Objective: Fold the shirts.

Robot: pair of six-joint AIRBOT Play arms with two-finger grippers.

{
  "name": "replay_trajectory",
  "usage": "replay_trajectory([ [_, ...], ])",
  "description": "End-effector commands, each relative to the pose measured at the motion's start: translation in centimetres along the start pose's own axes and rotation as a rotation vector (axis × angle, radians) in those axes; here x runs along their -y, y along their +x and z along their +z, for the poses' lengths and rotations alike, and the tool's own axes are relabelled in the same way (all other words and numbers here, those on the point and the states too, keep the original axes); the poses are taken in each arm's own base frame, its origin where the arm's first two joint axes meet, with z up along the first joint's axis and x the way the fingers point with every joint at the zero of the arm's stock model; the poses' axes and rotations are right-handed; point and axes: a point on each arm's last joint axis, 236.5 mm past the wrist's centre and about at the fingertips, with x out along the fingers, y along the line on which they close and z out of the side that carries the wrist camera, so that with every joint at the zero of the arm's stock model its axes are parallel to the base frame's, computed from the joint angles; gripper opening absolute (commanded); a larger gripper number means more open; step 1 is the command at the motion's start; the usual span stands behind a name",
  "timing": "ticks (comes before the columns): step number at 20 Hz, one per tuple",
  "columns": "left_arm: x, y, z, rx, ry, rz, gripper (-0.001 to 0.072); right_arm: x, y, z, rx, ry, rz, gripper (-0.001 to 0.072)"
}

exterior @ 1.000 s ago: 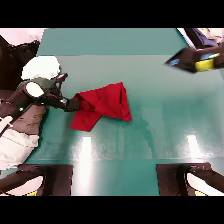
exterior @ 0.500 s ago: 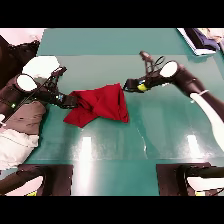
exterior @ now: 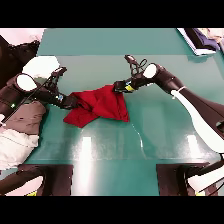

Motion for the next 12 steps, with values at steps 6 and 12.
replay_trajectory([
  [6, 0.2, -0.1, -0.8, -0.034, -0.001, -0.007, 0.0024, -2.6, -1.4, 1.8, -0.007, -0.011, 0.065, 0.0429],
  [12, 0.2, -0.1, -0.8, -0.034, -0.001, -0.008, 0.0024, -1.8, 0.3, -0.5, -0.107, 0.017, 0.07, 0.0458],
])
